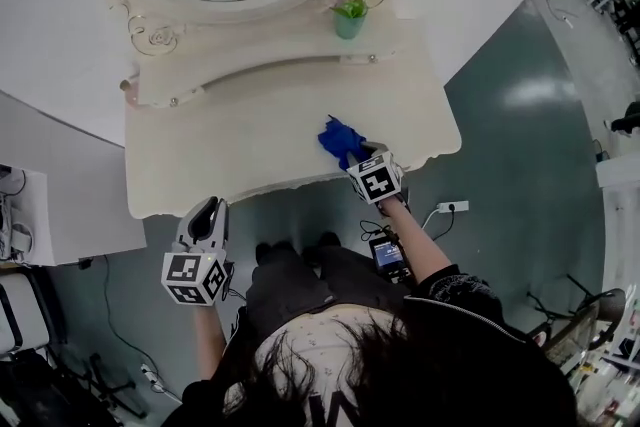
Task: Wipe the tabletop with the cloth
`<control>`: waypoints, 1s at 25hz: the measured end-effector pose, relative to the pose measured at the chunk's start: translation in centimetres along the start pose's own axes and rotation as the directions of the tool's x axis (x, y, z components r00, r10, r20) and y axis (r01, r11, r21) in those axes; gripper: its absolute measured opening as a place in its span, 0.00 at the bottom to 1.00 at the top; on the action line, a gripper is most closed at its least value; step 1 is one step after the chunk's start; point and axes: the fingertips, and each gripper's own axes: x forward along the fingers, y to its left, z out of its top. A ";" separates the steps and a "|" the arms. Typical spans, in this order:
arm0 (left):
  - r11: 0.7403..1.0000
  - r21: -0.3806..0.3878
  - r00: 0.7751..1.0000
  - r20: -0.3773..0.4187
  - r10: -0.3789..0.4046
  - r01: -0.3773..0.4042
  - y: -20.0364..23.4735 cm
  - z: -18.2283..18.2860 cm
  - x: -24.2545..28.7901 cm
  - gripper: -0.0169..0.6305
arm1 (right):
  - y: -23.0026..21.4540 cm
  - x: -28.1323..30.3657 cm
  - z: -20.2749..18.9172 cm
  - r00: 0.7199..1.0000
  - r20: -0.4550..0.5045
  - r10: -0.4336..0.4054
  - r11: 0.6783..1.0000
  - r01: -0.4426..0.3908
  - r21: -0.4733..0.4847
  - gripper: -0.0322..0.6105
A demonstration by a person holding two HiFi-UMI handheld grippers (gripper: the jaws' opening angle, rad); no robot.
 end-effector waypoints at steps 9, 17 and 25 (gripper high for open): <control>0.996 0.030 0.996 0.005 -0.087 0.086 -6.3 0.8 4.0 0.08 | -10.2 -4.2 -5.0 0.990 -0.028 -0.139 0.988 0.141 0.067 0.19; 0.992 0.057 0.994 -0.008 -0.113 0.113 -9.0 1.0 4.6 0.08 | -20.0 -8.4 -9.7 0.951 -0.093 -0.295 0.939 0.306 0.156 0.19; 0.997 0.051 0.998 -0.035 -0.052 0.054 -8.1 -0.2 1.9 0.08 | -24.1 -10.1 -11.1 0.930 -0.105 -0.353 0.902 0.368 0.227 0.19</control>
